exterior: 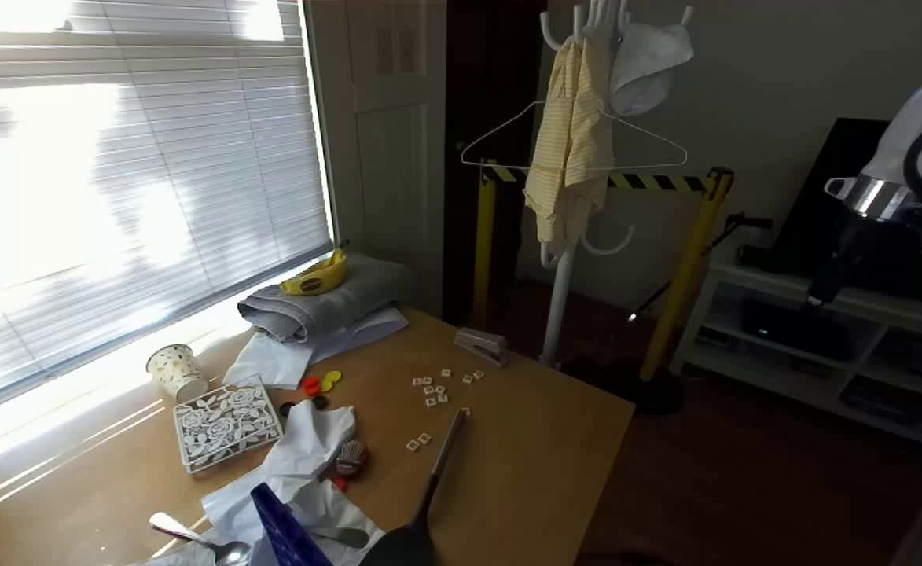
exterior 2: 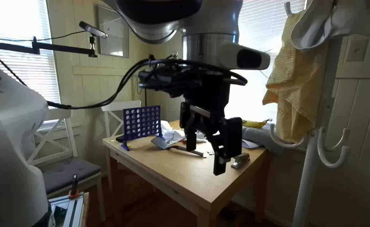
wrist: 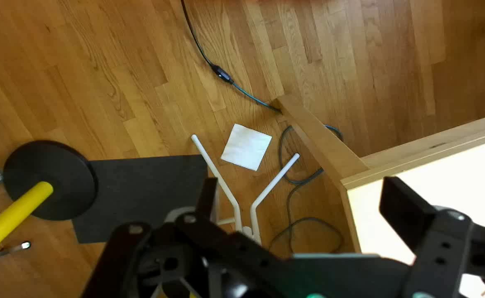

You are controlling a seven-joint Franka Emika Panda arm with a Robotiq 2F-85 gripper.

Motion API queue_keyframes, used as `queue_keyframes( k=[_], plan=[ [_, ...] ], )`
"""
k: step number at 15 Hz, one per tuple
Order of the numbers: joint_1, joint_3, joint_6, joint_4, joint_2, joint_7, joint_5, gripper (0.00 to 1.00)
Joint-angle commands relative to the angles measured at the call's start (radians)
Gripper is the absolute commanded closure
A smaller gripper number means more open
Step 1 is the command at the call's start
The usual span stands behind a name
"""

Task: Pick up the hang wire from the stand and put it on the table

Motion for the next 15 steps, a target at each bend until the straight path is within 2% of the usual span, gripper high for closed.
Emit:
queue_keyframes(
  k=[1, 13, 15],
  plan=[
    [-0.01, 0.01, -0.002, 0.001, 0.001, -0.005, 0.007, 0.0],
    [-0.01, 0.01, -0.002, 0.001, 0.001, -0.005, 0.007, 0.0],
    [0.014, 0.017, 0.069, 0.001, -0.021, -0.039, 0.009, 0.0]
  ],
)
